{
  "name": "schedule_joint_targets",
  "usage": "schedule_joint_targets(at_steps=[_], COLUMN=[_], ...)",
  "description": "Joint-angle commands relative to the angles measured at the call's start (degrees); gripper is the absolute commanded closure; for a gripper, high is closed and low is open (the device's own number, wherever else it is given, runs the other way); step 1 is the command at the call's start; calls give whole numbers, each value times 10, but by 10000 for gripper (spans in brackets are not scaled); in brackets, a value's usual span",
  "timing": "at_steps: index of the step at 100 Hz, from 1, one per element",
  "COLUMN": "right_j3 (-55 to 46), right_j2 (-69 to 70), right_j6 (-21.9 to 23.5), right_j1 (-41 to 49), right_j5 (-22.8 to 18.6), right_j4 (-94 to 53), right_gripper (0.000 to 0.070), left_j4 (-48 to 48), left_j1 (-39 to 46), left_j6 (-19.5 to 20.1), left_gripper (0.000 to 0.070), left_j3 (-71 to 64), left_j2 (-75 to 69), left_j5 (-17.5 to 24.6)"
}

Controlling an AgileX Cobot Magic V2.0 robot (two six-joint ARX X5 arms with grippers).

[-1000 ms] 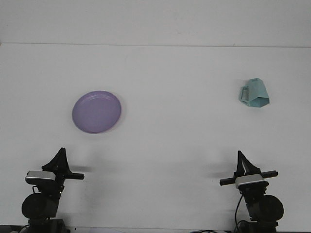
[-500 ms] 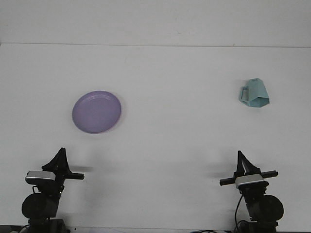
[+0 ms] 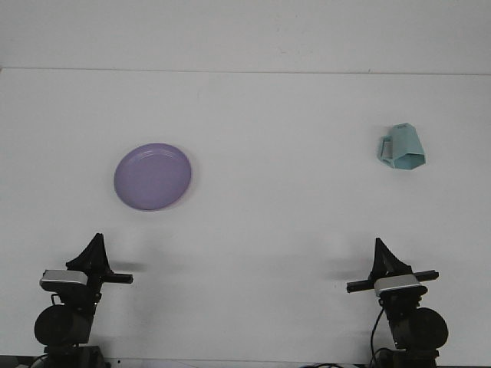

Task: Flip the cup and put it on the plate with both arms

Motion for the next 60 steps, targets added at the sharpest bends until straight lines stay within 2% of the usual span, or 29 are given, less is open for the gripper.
schedule_joint_targets(at_steps=[1,11,20,29,37,45,60], right_j3=[-2,-2,-1,15,43,78,135], right_j2=[0,0,0,0,13,36,116], right_j6=[44,89,159,187,183,160,117], right_j1=[0,0,0,0,0,0,-3], right_j5=[0,11,53,108,155,190,218], right_j4=[10,10,33,39,16,-10,-13], right_gripper=[700,700,700,700,700,700,700], left_j4=[6,6,6,6,8,8,7], left_j1=[1,1,1,1,1,1,1], left_j6=[3,3,3,3,3,3,3], left_gripper=[685,685,685,685,685,685,685], left_j3=[-10,-10,-10,-10,-10,-10,-10], left_j2=[0,0,0,0,0,0,0], left_j5=[-2,-2,-2,-2,-2,-2,-2])
